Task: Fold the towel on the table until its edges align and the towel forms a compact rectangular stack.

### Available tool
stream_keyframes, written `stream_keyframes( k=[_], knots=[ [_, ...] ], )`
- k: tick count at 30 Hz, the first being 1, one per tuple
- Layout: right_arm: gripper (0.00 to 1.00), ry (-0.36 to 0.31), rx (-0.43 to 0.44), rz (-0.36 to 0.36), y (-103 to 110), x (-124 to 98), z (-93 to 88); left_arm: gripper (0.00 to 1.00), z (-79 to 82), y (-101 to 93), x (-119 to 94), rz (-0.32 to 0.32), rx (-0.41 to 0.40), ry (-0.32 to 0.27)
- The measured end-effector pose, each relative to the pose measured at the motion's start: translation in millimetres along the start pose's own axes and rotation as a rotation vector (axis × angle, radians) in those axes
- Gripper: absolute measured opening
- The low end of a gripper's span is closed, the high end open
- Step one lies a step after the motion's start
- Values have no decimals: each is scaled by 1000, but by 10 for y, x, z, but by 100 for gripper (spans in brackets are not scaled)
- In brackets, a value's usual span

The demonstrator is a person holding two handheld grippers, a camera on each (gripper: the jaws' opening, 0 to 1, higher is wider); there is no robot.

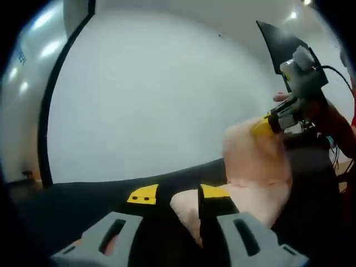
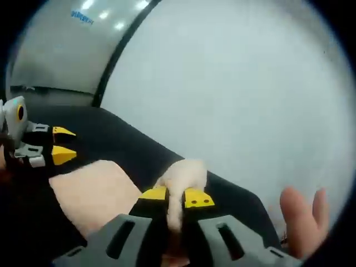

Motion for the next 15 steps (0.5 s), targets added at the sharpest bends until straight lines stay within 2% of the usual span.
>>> stream_keyframes(
  k=[1, 4, 5, 6, 9, 10, 11, 12, 13, 14, 15],
  knots=[
    [6, -20, 11, 18, 134, 16, 31, 27, -3, 2, 1, 0, -1, 1],
    [7, -22, 49, 95, 495, 125, 52, 27, -7, 21, 2, 4, -11, 0],
    [7, -23, 37, 91, 540, 140, 43, 27, -8, 27, 0, 6, -15, -1],
    [8, -27, 7, 123, 670, 199, 21, 27, -13, 38, 0, 8, -22, -1],
    [13, -81, -67, 176, 868, 302, 8, 27, -32, 68, -4, 14, -37, 6],
    [18, -112, -56, 243, 987, 321, 30, 27, -43, 77, -5, 17, -41, 11],
    [28, -137, -39, 331, 1129, 306, 45, 27, -51, 87, -6, 22, -44, 15],
    [35, -96, 5, 346, 1164, 255, -30, 22, -46, 102, -8, 28, -46, 12],
    [45, -121, 33, 407, 1238, 230, -13, 20, -51, 170, -35, 62, -41, 16],
    [47, -175, 59, 448, 1292, 203, 81, 20, -51, 187, -52, 59, -80, 11],
    [49, -184, 34, 409, 1191, 152, 60, 21, -43, 214, -63, 78, -145, -5]
  ],
)
Point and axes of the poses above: the point that each gripper's makers call its tool centre point, and the gripper's own axes: x roughly forward along the fingers, y roughly to its left, z roughly out of its top, the point moved 4 cm from there along -x, roughly backward along the fingers, and after that the axes turned 7 degrees about -y, right-handed, at the moved point
